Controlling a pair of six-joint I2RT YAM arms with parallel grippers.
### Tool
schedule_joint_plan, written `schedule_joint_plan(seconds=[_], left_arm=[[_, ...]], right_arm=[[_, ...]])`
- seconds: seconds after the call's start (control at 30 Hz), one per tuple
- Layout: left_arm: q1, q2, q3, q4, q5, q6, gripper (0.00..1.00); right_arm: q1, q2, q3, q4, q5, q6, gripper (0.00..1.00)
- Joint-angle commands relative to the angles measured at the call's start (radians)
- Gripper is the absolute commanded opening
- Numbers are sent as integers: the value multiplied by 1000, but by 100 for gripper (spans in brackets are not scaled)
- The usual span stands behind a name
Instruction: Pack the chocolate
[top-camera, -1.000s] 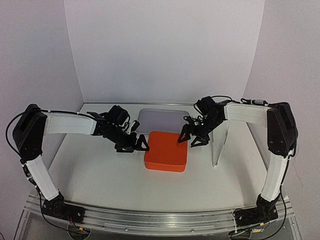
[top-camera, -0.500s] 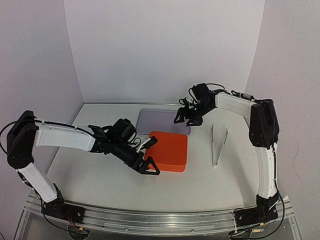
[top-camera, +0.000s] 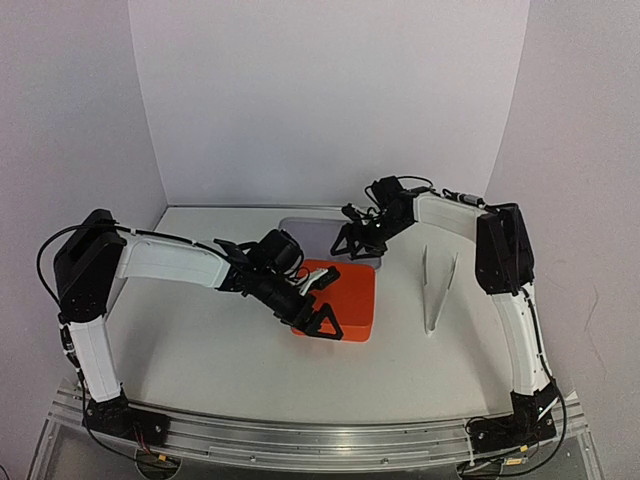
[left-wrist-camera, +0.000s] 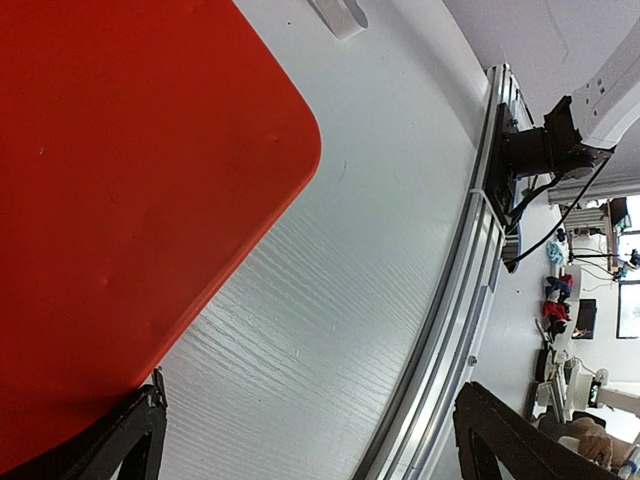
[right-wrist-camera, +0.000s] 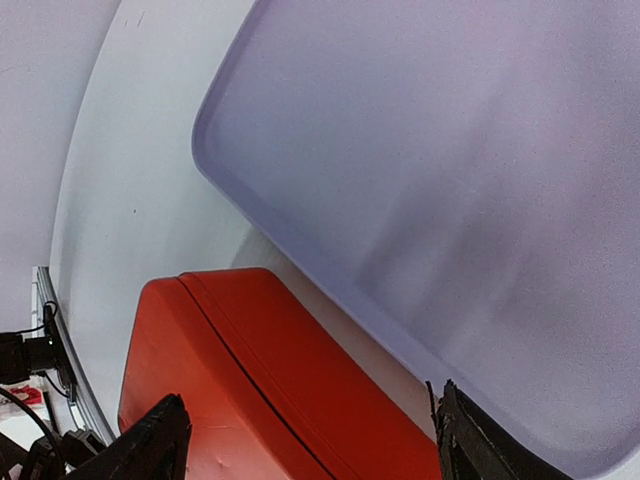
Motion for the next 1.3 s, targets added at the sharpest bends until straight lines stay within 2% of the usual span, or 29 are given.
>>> schedule_joint_plan(seconds=[0.0,0.27,0.5,0.67,1.03,1.27], left_arm=[[-2,29,71,-31,-93,13,100],[-2,47,105,-48,-140,18,100],[-1,16,75,-42,-207,-7,100],[9,-9,40,-34,-289,-69,100],[90,-135,-125,80,-282,-151,100],[148,-146,-146,123,-244,-172,100]], right_arm=[[3,37,29,-8,-116,-39,79],[3,33,-17,-10,-157,-60,78],[3,-1,-61,-12,-149,-68,75],[4,-87,-184,-11,-149,-87,73],[57,-323,-487,4,-112,-43,71],[121,-445,-670,95,8,156,72]])
